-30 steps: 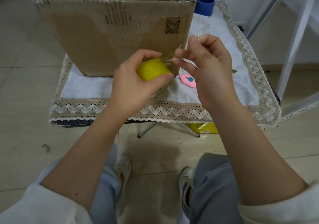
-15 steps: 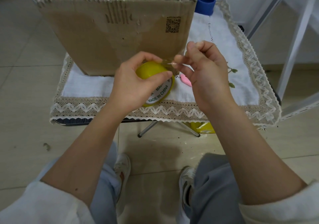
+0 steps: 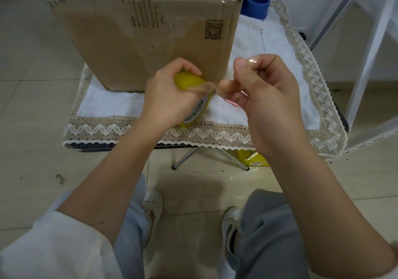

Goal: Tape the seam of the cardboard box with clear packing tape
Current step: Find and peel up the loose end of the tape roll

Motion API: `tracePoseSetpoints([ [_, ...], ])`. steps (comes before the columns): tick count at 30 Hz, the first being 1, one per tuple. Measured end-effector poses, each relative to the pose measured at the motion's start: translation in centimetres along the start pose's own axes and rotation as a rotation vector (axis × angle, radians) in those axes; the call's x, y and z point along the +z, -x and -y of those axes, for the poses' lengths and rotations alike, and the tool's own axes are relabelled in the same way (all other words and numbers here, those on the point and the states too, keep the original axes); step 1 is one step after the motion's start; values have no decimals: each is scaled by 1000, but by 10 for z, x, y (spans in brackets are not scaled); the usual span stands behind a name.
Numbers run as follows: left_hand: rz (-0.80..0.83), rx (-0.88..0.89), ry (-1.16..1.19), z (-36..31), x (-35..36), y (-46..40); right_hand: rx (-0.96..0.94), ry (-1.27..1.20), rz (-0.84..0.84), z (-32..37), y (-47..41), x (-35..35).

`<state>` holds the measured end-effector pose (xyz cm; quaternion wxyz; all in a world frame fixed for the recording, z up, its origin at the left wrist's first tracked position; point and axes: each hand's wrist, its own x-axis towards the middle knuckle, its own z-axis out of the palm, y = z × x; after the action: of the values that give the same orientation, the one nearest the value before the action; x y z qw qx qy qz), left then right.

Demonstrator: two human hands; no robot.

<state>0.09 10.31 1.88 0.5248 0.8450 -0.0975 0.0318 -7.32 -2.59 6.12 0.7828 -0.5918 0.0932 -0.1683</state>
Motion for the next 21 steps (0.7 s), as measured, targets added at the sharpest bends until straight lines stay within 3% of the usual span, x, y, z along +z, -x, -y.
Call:
tracePoseSetpoints([
  [3,82,4,44,3,-7,3,144,-31,-21,-6,-10,-9],
  [7,248,14,82,13,-18,8,151,-33,-85,-7,-18,-18],
  [12,106,68,104,3,-15,12,-33,477,137,-12,-17,-32],
  [14,94,84,103,-3,-16,14,-71,566,224,-16,-17,-32],
  [21,34,29,8,-8,-17,17,-170,823,250,-21,-19,-29],
])
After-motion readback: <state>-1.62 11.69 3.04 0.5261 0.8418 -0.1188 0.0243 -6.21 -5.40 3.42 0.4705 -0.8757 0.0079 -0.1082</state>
